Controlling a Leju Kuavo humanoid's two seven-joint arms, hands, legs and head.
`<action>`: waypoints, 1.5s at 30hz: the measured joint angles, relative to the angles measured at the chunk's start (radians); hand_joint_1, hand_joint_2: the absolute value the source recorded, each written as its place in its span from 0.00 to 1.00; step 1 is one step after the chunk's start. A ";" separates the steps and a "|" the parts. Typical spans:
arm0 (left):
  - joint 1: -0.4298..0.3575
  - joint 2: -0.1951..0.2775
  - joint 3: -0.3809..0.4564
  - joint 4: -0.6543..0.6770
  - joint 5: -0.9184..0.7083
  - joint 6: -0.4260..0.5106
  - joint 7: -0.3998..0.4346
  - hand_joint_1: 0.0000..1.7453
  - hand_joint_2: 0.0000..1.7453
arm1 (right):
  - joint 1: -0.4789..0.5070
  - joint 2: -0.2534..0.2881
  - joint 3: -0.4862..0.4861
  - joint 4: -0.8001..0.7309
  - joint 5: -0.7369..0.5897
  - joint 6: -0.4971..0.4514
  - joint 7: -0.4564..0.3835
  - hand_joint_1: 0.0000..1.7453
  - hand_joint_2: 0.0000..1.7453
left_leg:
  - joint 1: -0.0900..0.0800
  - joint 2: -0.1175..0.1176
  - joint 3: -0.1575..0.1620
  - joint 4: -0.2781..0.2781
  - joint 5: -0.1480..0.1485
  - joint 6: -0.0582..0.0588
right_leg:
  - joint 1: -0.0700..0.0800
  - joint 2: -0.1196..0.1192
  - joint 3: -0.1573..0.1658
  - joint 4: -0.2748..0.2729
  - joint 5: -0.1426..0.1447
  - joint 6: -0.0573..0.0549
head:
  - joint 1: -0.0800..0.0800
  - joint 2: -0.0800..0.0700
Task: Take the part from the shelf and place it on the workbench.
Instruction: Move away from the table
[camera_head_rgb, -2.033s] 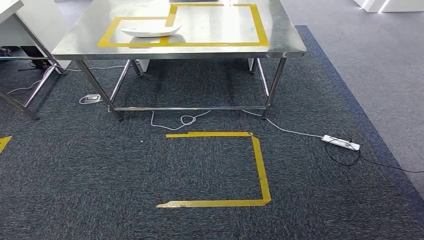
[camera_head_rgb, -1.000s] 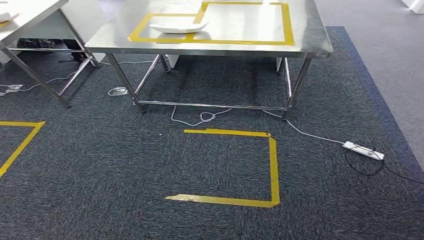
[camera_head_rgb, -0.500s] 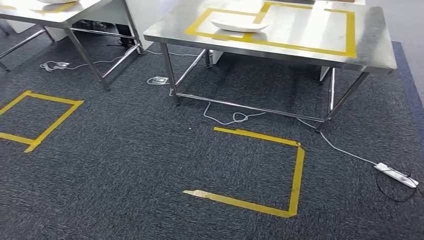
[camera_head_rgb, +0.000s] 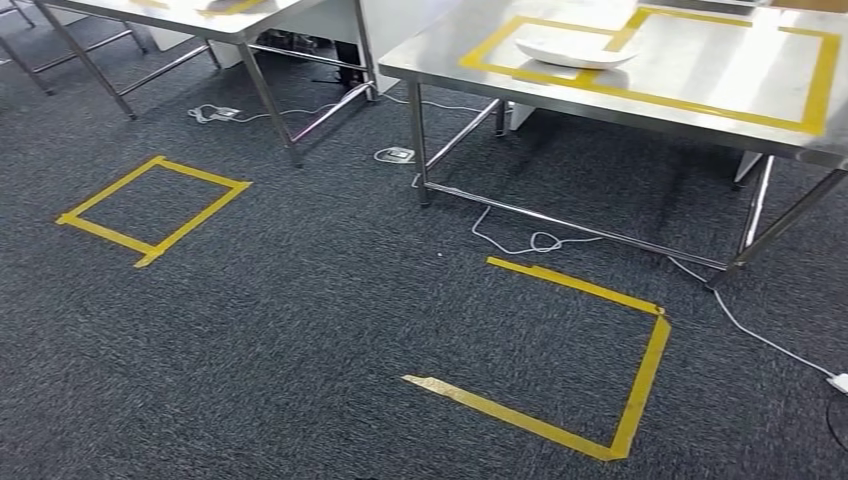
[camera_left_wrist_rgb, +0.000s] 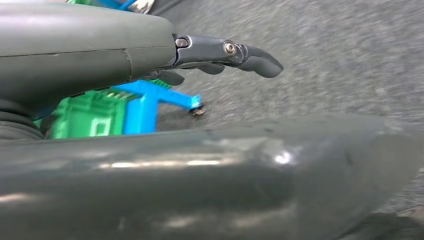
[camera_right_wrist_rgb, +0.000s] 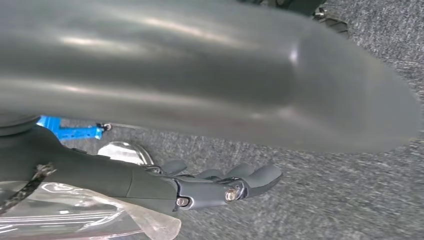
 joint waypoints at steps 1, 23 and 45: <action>0.002 0.000 0.001 0.000 0.000 0.000 0.000 0.00 0.00 | -0.002 0.000 -0.001 0.001 0.000 0.000 0.000 0.00 0.00 | 0.001 0.006 0.027 -0.049 0.030 0.001 | 0.000 -0.012 0.002 0.000 -0.003 0.001 | 0.000 0.000; -0.063 0.032 -0.144 0.076 0.040 0.006 0.006 0.00 0.00 | -0.135 -0.060 -0.075 0.253 0.127 -0.044 -0.125 0.00 0.00 | -0.001 -0.124 0.123 -0.270 0.110 0.023 | -0.010 0.120 -0.037 0.026 0.020 0.033 | 0.008 0.000; -0.045 0.095 -0.331 0.155 0.388 0.052 0.012 0.00 0.00 | -0.253 -0.160 -0.062 0.560 0.166 -0.121 -0.239 0.00 0.00 | -0.012 -0.020 0.112 -0.274 0.121 0.062 | 0.001 0.044 -0.151 0.307 -0.136 0.052 | 0.007 0.000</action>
